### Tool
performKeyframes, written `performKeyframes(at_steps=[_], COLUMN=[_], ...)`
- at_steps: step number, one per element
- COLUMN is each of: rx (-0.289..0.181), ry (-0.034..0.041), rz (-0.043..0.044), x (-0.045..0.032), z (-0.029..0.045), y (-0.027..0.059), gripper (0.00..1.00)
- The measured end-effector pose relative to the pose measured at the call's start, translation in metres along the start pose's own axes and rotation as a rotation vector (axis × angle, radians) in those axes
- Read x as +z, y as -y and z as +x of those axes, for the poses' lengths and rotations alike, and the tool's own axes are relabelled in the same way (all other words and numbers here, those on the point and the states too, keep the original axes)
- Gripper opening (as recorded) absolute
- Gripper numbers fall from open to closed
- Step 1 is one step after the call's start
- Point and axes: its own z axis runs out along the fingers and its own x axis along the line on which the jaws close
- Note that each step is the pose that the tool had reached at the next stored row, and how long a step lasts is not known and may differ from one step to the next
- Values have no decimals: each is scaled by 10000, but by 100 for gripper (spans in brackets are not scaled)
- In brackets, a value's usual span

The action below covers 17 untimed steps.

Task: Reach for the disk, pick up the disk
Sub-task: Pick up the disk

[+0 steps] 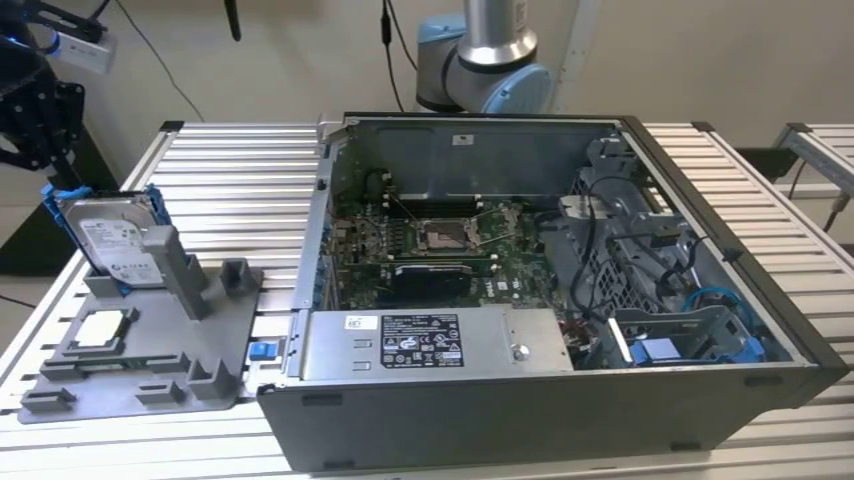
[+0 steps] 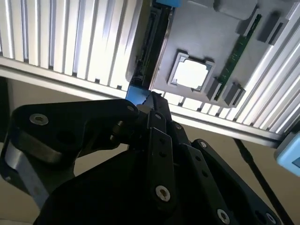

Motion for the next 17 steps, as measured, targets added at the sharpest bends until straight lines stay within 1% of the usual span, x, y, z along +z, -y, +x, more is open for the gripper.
performKeyframes(at_steps=[4,6,7,10,12,17], rx=[-74,-100,-114,-142,-256,-830], ry=[6,11,16,33,33,20], rz=[25,53,76,143,150,146], x=[2,3,5,9,10,14], z=[-100,-126,-132,-113,-104,-97], y=[-26,-41,-56,-125,-134,-133], gripper=[0,0,0,0,0,0])
